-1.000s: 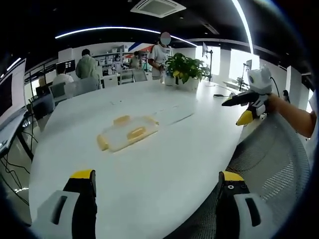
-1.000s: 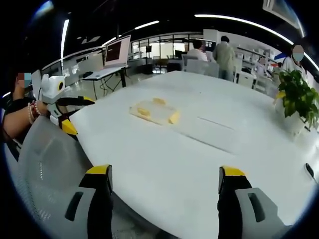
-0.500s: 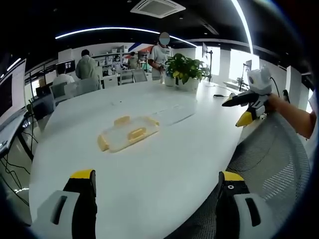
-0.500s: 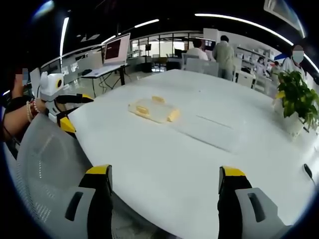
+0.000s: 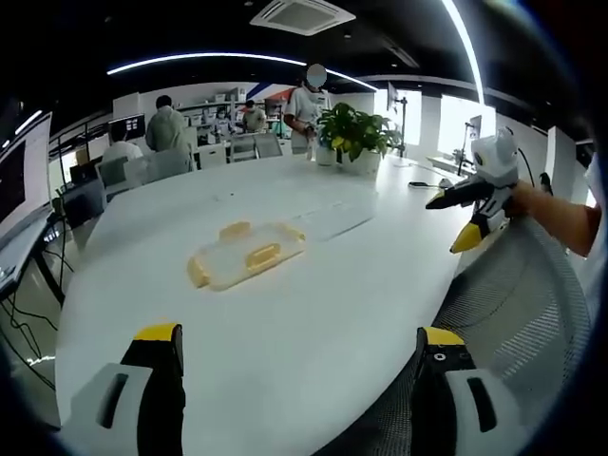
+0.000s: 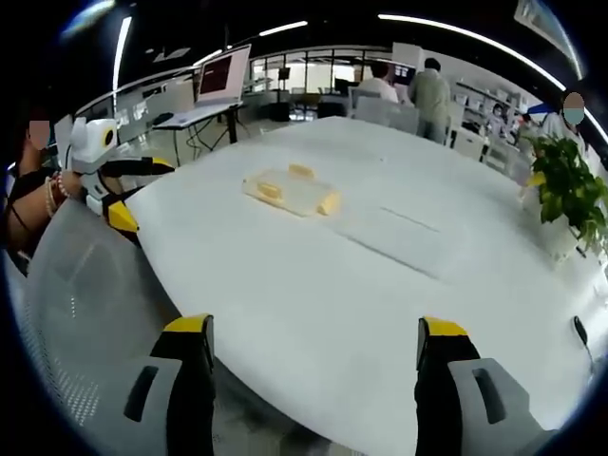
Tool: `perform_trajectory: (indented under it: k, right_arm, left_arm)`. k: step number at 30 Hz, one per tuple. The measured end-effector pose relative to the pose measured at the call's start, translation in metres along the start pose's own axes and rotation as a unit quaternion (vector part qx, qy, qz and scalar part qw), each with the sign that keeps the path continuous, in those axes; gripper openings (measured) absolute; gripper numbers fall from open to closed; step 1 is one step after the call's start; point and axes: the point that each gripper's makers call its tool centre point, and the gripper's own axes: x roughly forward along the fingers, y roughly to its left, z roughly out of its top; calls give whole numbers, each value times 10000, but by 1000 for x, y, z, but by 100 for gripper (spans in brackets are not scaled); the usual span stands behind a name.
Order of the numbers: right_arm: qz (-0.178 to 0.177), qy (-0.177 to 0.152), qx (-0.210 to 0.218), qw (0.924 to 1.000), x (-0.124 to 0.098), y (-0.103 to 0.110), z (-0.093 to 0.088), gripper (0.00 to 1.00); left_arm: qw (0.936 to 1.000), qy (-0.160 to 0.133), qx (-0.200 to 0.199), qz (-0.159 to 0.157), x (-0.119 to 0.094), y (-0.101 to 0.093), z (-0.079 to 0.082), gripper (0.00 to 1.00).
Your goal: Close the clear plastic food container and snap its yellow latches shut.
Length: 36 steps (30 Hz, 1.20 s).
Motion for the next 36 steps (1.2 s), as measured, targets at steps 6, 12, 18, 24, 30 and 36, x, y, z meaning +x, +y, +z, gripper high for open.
perform_trajectory:
  k: [6,12,18,24,30,36]
  right_arm:
    - [77,79,-7,9999,1,1,-1,85]
    - [81,69,19,9999,2,0,1,85]
    - [163,180,-143,9996,4,4,-1,85]
    - [275,151,-139,9994,6,5,4,85]
    - [410,195,-134,9989,8,8,4,84]
    - [498,177,-76,9986,7,10,7,84]
  left_arm:
    - [9995,277,81,85,2,3,-7,99]
    - [9999,57,-127,56,1,6,1,99]
    - [9999,28,-67,133,0,8,2,99]
    - [9993,60,58,363,2,19,5,98]
    - [9994,137,-57,301,4,19,2,98]
    - [9996,217,-61,196,5,14,2,97]
